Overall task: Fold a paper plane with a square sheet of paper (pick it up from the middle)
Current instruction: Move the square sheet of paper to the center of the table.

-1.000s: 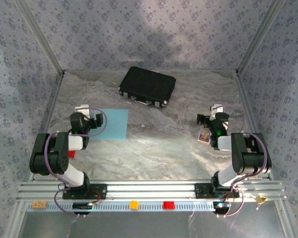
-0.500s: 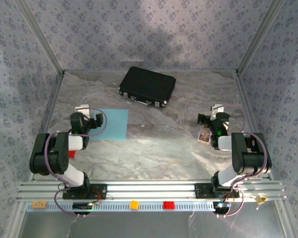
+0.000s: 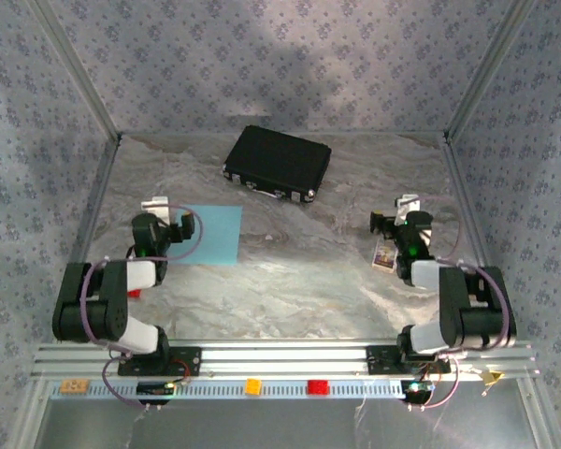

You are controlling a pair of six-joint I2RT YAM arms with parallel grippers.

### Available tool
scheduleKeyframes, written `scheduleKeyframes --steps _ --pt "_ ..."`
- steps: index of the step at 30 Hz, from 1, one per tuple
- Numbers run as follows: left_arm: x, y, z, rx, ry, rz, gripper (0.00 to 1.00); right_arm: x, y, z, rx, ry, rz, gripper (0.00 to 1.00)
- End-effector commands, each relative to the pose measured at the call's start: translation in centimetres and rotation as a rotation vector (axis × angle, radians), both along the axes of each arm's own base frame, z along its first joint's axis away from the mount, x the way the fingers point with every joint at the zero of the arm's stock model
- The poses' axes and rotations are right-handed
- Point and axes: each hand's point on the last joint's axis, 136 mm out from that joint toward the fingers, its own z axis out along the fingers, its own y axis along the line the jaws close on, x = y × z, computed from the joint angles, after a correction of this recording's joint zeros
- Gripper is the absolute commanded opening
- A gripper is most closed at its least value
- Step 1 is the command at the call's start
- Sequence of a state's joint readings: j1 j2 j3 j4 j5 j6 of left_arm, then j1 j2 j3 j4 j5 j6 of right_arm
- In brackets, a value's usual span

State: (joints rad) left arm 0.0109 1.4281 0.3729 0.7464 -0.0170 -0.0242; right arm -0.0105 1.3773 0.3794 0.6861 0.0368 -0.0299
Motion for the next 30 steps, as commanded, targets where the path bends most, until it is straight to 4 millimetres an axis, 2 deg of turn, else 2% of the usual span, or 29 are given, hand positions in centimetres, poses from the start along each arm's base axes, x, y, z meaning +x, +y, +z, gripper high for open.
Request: scheduleKeyframes --steps 1,3,7,8,11,13,15,17,21,25,30 --pt "-0.4 2.2 2.9 -0.012 0.005 0.151 1.00 -0.8 -0.3 2.3 0.051 0.039 -0.048 0.99" --pt "-1.4 4.7 4.0 -0.037 0.033 0.327 1.00 -1.7 0.4 4.1 0.105 0.024 -0.050 0.99" --pt "-3.0 6.4 6.7 -0.146 0.047 0.503 1.00 -3.7 2.2 8.2 0.265 0.018 -0.049 0.99" --pt "-3.3 6.4 7.3 -0.196 0.059 0.524 1.00 -4.2 2.7 9.0 0.323 0.034 -0.047 0.99" --pt "-3.1 3.7 9.0 -0.291 0.108 0.395 1.00 -5.1 3.5 9.8 0.498 0.067 -0.077 0.99" --pt "-3.3 2.0 8.6 -0.390 0.153 0.339 1.00 -5.5 5.2 9.9 0.652 0.098 -0.029 0.99" --pt "-2.8 -1.0 8.2 -0.480 0.198 0.183 1.00 -5.9 8.3 10.5 0.744 0.105 0.161 0.99" --pt "-2.4 -3.6 7.5 -0.566 0.261 0.077 1.00 -6.1 10.1 10.3 0.825 0.132 0.229 0.99" --pt "-1.7 -8.0 5.4 -0.641 0.425 -0.080 1.00 -6.7 12.6 9.0 0.826 0.227 0.276 0.99" --pt "-0.8 -9.7 2.5 -0.644 0.549 -0.093 0.99 -7.0 15.0 8.0 0.780 0.288 0.319 0.99" --pt "-0.2 -10.4 -0.5 -0.663 0.654 -0.083 0.98 -7.2 17.0 6.8 0.755 0.359 0.342 0.99"
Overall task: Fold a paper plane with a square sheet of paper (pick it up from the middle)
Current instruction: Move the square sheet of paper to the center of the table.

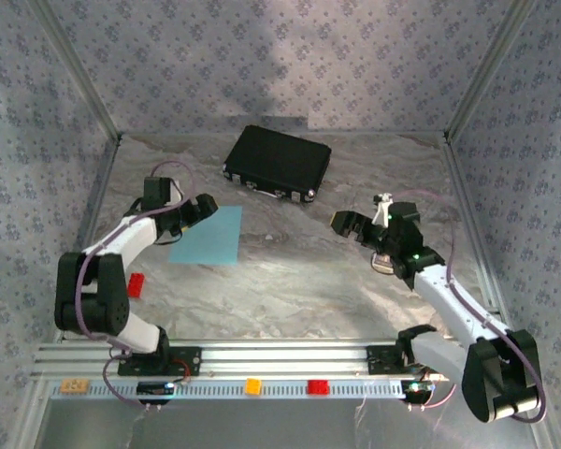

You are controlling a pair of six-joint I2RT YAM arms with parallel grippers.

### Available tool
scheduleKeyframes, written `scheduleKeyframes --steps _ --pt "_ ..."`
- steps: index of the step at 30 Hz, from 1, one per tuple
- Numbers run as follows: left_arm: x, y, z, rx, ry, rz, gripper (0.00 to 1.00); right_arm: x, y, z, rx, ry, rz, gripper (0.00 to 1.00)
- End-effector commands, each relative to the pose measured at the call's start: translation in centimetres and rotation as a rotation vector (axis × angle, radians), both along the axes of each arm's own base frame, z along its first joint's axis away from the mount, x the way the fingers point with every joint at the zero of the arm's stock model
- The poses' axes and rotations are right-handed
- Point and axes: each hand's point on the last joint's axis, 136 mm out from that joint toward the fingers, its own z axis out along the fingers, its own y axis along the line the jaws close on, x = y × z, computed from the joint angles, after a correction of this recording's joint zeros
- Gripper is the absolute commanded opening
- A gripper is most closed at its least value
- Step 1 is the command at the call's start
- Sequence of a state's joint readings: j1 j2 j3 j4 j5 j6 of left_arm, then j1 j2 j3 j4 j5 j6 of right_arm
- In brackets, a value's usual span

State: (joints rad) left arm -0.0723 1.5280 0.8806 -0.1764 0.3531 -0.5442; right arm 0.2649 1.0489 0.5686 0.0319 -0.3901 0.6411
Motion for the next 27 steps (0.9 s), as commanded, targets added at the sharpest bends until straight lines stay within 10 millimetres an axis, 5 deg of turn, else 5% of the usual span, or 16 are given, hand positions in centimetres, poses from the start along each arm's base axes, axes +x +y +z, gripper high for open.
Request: scheduleKeyframes --steps 1,8,17,27 --pt "0.0 -1.1 -0.6 -0.050 0.064 -0.031 0.98 0.2 1.2 0.7 0.005 0.011 0.021 0.99" --pt "-0.7 -1.1 -3.9 -0.038 0.186 -0.020 0.97 0.4 2.7 -0.8 -0.022 0.056 0.045 0.99" --pt "-4.3 -2.7 -7.2 -0.045 0.332 -0.038 0.94 0.2 1.3 -3.2 -0.072 0.150 -0.051 0.99" --pt "-9.9 -10.7 -7.7 0.002 0.344 -0.071 0.94 -1.0 -1.2 -4.8 0.004 0.191 -0.187 0.99"
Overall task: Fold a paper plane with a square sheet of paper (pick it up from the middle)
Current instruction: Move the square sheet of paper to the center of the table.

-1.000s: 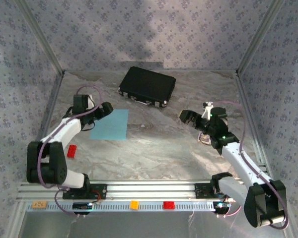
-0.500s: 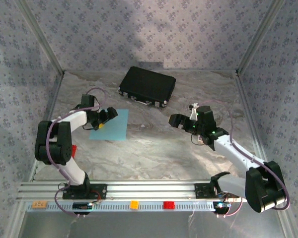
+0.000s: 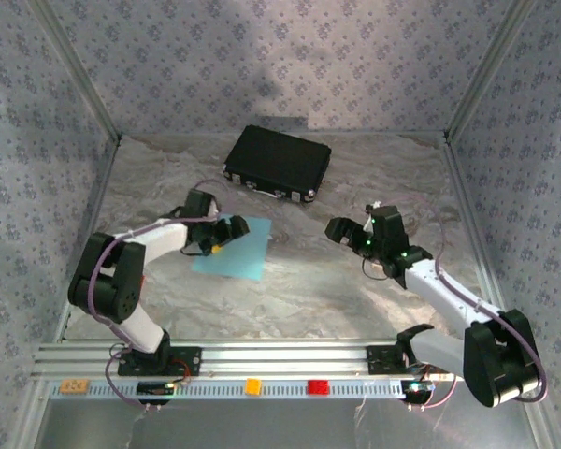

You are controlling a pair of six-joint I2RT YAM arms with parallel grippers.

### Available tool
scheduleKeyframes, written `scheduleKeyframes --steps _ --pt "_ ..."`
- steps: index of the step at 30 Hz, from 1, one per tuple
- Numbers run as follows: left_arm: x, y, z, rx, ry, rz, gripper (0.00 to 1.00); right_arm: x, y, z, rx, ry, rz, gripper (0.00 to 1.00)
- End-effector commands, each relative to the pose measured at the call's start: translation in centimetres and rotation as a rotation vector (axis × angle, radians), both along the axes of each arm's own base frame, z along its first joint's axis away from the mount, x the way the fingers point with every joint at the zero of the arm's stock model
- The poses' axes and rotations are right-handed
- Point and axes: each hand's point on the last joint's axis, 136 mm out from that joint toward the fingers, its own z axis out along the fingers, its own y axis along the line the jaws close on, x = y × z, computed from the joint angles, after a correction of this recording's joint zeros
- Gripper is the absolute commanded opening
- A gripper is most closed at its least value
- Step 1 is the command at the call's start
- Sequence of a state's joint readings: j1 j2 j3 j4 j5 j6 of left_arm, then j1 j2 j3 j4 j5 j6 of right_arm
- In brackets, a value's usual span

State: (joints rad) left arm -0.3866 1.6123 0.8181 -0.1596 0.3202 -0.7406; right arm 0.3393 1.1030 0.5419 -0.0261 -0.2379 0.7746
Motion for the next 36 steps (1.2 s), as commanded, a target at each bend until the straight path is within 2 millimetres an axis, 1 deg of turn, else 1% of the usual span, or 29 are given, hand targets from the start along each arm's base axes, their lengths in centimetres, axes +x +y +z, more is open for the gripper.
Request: scheduleKeyframes --steps 1,3,5,7,9,12,15,18,22,25,28,30,33,35,36 --pt "-4.1 -1.5 -2.2 0.052 0.121 0.054 0.94 -0.3 -1.0 -0.4 0.036 0.009 -0.069 0.99" --pt "-4.4 -3.1 -1.0 0.070 0.080 0.045 0.94 -0.7 -1.0 -0.3 0.043 -0.001 -0.064 0.99" --pt "-4.0 -4.4 1.0 0.071 0.019 0.005 0.95 -0.9 -1.1 -0.1 0.049 -0.013 -0.062 0.99" --pt "-3.3 -4.6 3.1 0.107 -0.049 -0.038 0.97 -1.2 -1.0 0.2 0.057 -0.030 -0.053 0.99" --pt "-2.4 -4.5 5.0 0.157 -0.123 -0.120 1.00 -1.4 -1.0 0.6 0.068 -0.046 -0.051 0.99" --pt "-2.2 -4.3 5.6 0.227 -0.127 -0.268 1.00 -1.6 -0.5 1.1 0.081 -0.068 -0.016 0.99" --pt "-2.6 -4.9 4.7 0.203 -0.063 -0.400 0.99 -1.7 0.3 1.6 0.097 -0.082 0.023 0.99" --pt "-3.2 -5.4 3.6 0.178 -0.005 -0.468 0.97 -1.8 0.9 1.8 0.105 -0.089 0.049 0.99" --pt "-3.7 -5.4 2.2 0.174 0.057 -0.479 0.97 -1.9 1.4 1.8 0.101 -0.083 0.061 0.99" --pt "-4.3 -5.6 1.1 0.157 0.098 -0.466 0.95 -1.9 1.3 1.5 0.089 -0.073 0.050 0.99" --pt "-4.7 -5.3 0.0 0.177 0.136 -0.421 0.96 -1.8 0.6 1.1 0.072 -0.053 0.007 0.99" --pt "-4.9 -5.6 -0.5 0.156 0.150 -0.383 0.96 -1.6 -0.7 0.3 0.040 -0.018 -0.080 0.99" --pt "-5.0 -5.8 -1.3 0.171 0.170 -0.335 0.95 -1.8 -1.7 0.1 0.004 -0.006 -0.118 0.99" --pt "-5.2 -6.3 -1.7 0.171 0.181 -0.298 0.95 -1.9 -2.4 -0.1 -0.013 0.002 -0.154 0.99" --pt "-5.3 -6.9 -1.9 0.161 0.184 -0.283 0.95 -2.1 -2.8 -0.2 -0.021 0.005 -0.168 0.99"
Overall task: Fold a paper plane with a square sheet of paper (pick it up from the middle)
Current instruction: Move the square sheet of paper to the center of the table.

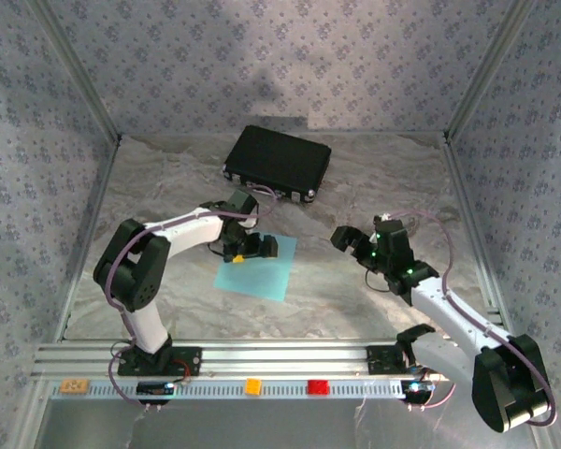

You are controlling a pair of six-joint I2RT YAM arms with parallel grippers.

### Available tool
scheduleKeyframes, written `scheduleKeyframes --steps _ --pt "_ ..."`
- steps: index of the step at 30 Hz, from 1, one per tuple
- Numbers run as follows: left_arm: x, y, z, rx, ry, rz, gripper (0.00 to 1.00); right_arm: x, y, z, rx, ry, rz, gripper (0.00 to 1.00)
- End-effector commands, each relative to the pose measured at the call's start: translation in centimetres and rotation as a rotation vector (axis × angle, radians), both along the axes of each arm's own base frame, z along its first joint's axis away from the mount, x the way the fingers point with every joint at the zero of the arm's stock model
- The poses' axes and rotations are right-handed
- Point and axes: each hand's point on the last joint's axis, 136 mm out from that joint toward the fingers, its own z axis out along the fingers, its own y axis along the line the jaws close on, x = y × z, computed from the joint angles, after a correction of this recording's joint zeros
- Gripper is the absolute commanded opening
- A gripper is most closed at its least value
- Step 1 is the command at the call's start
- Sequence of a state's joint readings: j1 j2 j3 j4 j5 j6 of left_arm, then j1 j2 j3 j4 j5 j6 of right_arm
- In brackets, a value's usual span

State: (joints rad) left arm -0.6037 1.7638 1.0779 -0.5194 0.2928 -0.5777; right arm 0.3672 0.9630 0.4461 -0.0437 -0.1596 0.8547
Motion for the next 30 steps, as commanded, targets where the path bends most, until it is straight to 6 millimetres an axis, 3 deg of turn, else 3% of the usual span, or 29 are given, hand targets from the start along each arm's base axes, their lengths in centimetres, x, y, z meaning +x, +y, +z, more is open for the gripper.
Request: scheduleKeyframes --steps 1,7,11,15,18,23,30 --pt "-0.8 -1.4 -1.4 -0.001 0.042 0.084 0.95 -0.1 -1.7 0.4 -0.039 0.007 -0.091 0.99" --pt "-1.0 -3.8 -1.9 -0.009 0.043 0.218 0.95 -0.4 -2.3 1.1 0.049 -0.032 -0.111 0.99" --pt "-0.4 -5.0 0.3 0.019 -0.075 0.219 0.97 -0.6 -3.2 0.6 0.111 -0.009 -0.139 0.99" --pt "0.5 -4.1 3.1 0.138 -0.209 0.126 1.00 -1.0 -2.5 0.9 0.117 -0.018 -0.059 0.99" --pt "0.7 -2.9 4.0 0.223 -0.241 0.060 1.00 -1.1 -1.9 1.2 0.089 -0.019 -0.002 0.99" --pt "0.1 -1.7 3.3 0.282 -0.203 0.016 1.00 -1.2 -0.6 0.9 0.027 0.042 0.084 0.99" --pt "-0.9 -2.9 1.7 0.272 -0.036 0.022 0.94 -1.1 1.5 -0.9 -0.072 0.175 0.164 0.99"
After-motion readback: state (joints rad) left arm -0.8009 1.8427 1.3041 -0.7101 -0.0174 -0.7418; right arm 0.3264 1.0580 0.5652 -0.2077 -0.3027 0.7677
